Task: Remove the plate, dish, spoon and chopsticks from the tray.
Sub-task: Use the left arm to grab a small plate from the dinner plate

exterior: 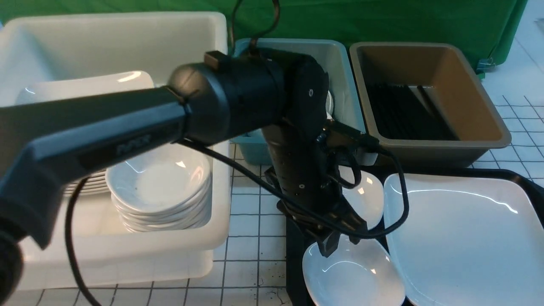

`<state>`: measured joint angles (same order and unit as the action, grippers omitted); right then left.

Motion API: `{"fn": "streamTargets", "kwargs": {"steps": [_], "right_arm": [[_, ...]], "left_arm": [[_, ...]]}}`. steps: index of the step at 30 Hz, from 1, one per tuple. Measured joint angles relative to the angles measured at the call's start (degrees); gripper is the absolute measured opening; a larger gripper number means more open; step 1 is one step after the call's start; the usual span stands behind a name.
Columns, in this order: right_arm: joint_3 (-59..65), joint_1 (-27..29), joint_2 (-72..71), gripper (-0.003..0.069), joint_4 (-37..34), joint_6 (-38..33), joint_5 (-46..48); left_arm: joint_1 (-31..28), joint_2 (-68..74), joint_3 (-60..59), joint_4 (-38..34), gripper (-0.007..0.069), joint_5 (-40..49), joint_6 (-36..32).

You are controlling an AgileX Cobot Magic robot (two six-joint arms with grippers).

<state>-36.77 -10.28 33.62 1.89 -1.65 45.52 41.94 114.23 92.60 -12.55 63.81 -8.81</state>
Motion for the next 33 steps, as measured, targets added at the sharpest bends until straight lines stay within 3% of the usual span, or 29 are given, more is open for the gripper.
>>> {"fn": "streamTargets", "kwargs": {"steps": [5,11,22,25,28,29,30,33], "right_arm": [[0.0,0.0,0.0,0.0062,0.0,0.0,0.0],[0.0,0.0,0.0,0.0067,0.0,0.0,0.0],[0.0,0.0,0.0,0.0071,0.0,0.0,0.0],[0.0,0.0,0.0,0.0073,0.0,0.0,0.0],[0.0,0.0,0.0,0.0080,0.0,0.0,0.1],[0.0,0.0,0.0,0.0080,0.0,0.0,0.1],[0.0,0.0,0.0,0.0082,0.0,0.0,0.1],[0.0,0.0,0.0,0.0083,0.0,0.0,0.1]], "left_arm": [[0.0,3.7,0.8,1.4,0.0388,-2.9,-5.2],[0.0,6.3,0.8,1.9,0.0394,-6.4,-10.1],[0.0,9.5,0.8,0.1,0.0391,-8.0,-10.7],[0.0,9.8,1.0,-0.8,0.0340,-7.9,-10.4],[0.0,9.9,1.1,-1.3,0.0199,-7.1,-8.5],[0.0,9.9,1.1,-1.3,0.0189,-7.1,-8.3],[0.0,9.4,1.3,-2.0,0.0120,-6.3,-7.2],[0.0,7.4,1.9,-2.0,0.0058,-3.8,-5.0]]}}
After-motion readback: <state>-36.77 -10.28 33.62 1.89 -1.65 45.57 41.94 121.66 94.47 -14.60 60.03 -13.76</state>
